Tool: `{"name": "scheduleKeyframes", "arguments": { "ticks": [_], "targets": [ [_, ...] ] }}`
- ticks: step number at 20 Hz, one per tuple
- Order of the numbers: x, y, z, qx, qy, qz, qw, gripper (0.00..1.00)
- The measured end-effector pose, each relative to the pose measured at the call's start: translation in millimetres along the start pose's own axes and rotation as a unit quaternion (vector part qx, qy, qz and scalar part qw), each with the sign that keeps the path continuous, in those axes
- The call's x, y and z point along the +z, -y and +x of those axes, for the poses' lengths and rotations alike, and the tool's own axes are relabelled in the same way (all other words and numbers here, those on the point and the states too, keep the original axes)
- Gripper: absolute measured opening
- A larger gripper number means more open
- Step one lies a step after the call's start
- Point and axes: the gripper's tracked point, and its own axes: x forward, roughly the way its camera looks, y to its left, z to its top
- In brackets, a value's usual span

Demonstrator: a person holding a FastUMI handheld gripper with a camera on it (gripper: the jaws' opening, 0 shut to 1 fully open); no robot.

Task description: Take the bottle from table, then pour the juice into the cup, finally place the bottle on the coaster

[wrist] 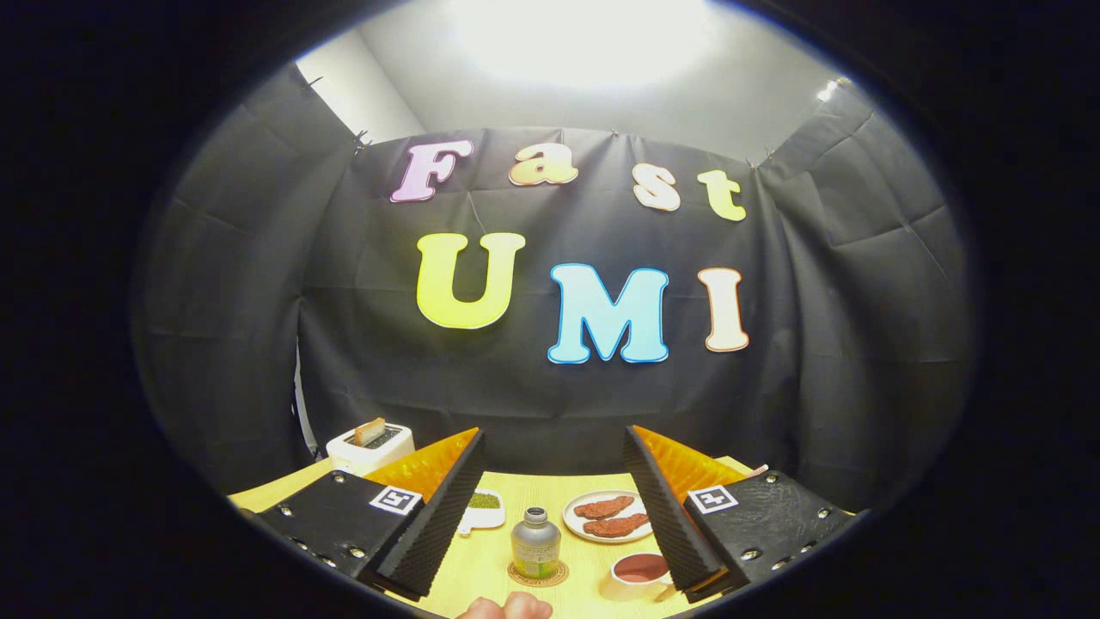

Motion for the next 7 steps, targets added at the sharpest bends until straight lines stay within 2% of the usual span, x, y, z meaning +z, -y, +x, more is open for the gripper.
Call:
{"name": "scheduleKeyframes", "arguments": {
  "ticks": [7],
  "targets": [
    [-15.3,23.9,-17.2,-0.019,-0.019,-0.003,1.000,0.98]
  ]
}}
